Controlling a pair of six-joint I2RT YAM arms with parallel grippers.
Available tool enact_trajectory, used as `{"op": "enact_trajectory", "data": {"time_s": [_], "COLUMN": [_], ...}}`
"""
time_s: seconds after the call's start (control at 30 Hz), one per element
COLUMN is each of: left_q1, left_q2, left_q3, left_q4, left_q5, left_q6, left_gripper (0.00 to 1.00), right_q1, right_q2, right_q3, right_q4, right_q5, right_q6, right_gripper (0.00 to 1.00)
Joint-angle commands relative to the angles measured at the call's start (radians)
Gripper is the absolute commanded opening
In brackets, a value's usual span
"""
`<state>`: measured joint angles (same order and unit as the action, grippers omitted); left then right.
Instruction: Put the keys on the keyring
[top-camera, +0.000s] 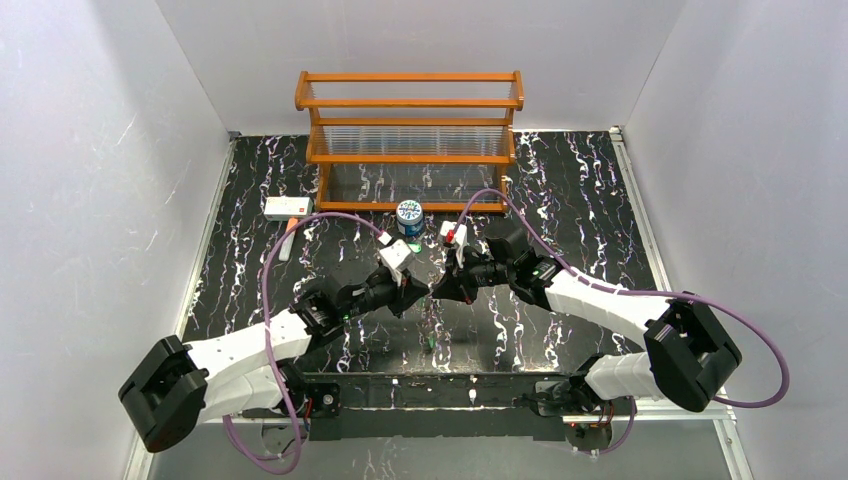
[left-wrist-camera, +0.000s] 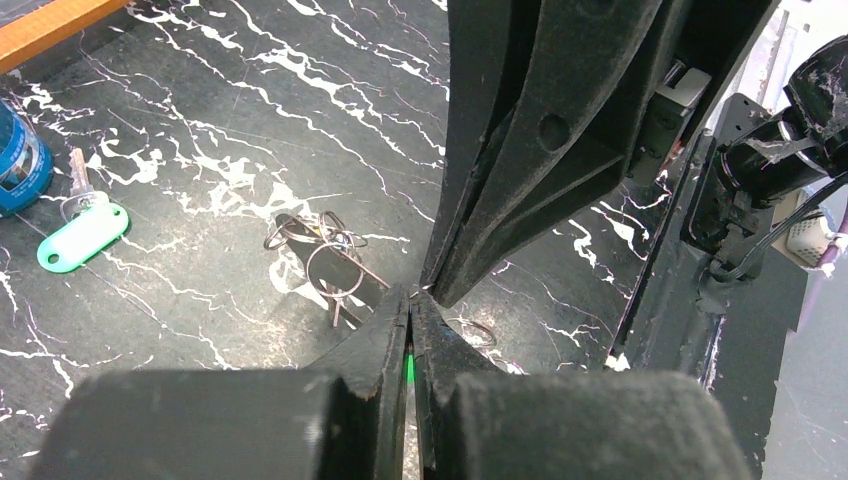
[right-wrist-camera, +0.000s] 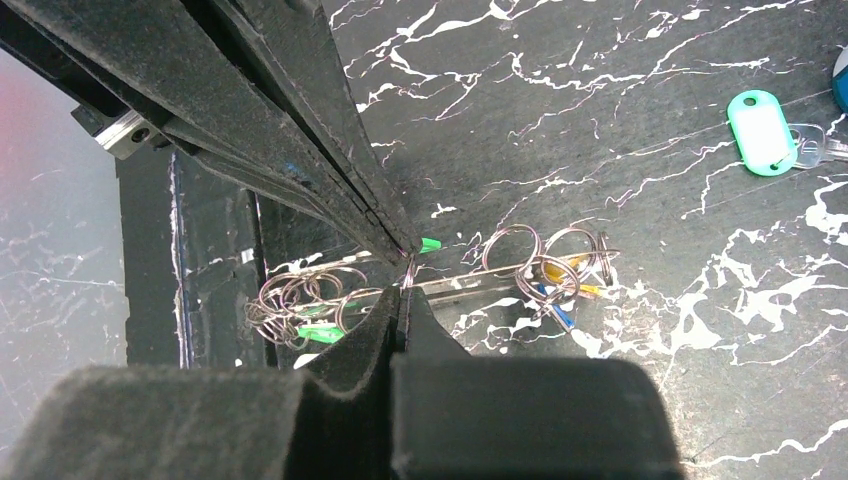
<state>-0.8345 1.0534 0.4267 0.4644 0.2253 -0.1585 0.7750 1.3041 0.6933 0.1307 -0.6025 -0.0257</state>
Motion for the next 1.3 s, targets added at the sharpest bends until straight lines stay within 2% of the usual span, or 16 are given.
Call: {"op": "enact_trajectory", "data": {"time_s": [0.0, 0.67, 0.7, 0.8, 0.87, 0.93, 1.07, 1.27], "left_q1": [0.002, 0.002, 0.002, 0.002, 0.002, 0.002, 0.003, 0.003], "left_q2": [-0.036, -0.089, -0.093, -0.119, -0.142, -0.170, -0.222, -0.261], "left_q3": [-0.028, -0.084, -0.086, -0.092, -0.101, -0.108, -0.121, -0.114], "left_q4": [0.000, 0.025, 0.025, 0.031, 0.038, 0.037, 0.038, 0.041], "left_q5": [-0.071, -0.094, -0.098, -0.118, -0.127, -0.130, -0.133, -0.069], "left_q6": [-0.008, -0.053, -0.053, -0.049, -0.041, -0.019, 0.035, 0.137], "left_gripper": [0.00, 0.00, 0.01, 0.24, 0.34, 0.40, 0.44, 0.45], "right_q1": [0.008, 0.009, 0.009, 0.007, 0.007, 0.007, 0.007, 0.007], "right_q2": [-0.034, -0.052, -0.053, -0.060, -0.068, -0.086, -0.137, -0.206], "right_q3": [0.029, 0.025, 0.025, 0.023, 0.017, 0.002, -0.045, -0.166], "right_q4": [0.043, 0.068, 0.071, 0.081, 0.094, 0.120, 0.199, 0.384], "right_q5": [-0.042, -0.047, -0.048, -0.052, -0.052, -0.052, -0.014, -0.046], "right_q6": [0.008, 0.038, 0.042, 0.049, 0.054, 0.057, 0.076, -0.015], "right_gripper": [0.01, 0.01, 0.01, 0.01, 0.01, 0.01, 0.01, 0.01]}}
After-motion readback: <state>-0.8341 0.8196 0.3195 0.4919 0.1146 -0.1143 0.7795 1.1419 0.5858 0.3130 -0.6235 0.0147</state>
